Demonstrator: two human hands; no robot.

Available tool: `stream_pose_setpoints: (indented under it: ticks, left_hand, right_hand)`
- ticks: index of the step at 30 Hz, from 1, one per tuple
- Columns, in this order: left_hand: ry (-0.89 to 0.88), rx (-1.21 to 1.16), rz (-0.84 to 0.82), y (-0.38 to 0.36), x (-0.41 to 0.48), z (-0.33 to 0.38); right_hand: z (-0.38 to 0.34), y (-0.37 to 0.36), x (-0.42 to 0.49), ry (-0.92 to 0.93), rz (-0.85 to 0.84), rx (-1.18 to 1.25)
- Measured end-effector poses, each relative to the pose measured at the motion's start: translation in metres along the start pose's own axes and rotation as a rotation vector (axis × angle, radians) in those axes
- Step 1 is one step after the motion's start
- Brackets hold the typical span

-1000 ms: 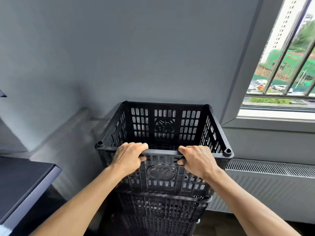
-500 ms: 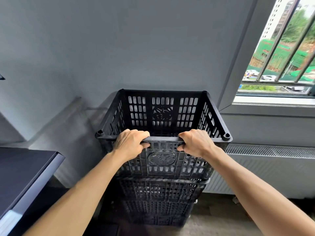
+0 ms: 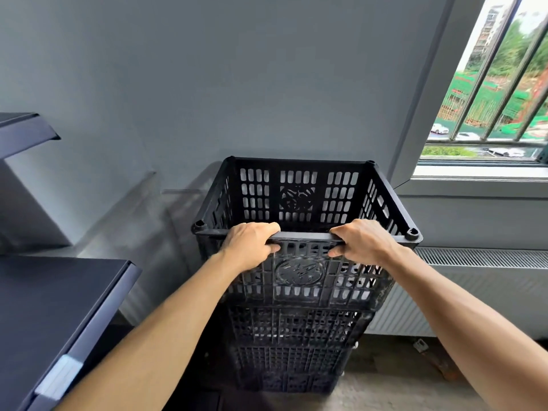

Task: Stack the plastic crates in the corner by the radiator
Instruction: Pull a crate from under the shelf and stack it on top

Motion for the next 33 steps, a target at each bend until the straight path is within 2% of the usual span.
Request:
stream_pose_setpoints:
  ticks: [3, 10, 20, 33]
  left_hand:
    - [0.014, 0.032, -0.141, 0.005, 0.001, -0.018]
    - [0.031, 0.057, -0.054, 0.001, 0.000, -0.027]
    - [0.015, 0.064, -0.062, -0.001, -0.010, -0.033]
    - [0.046, 0.060, 0.019, 0.002, -0.009, -0.022]
  right_hand:
    - [0.003, 0.001, 0.001, -0.019, -0.004, 0.006]
    - [0.006, -0.001, 0.003, -0.018, 0.017, -0.008]
    - [-0.005, -0.005, -0.002, -0.047, 0.034, -0.017]
    - [-0.003, 0.001, -0.002, -0.085, 0.025, -0.012]
Point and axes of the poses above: each hand's wrist, its own x-axis towards the middle knuckle, its own y-axis out of the back of the hand, z = x × y, the point moved 5 cm from there along x, towards the middle knuckle, and after that the axes turned 4 degrees about x, right-handed, at the moved point
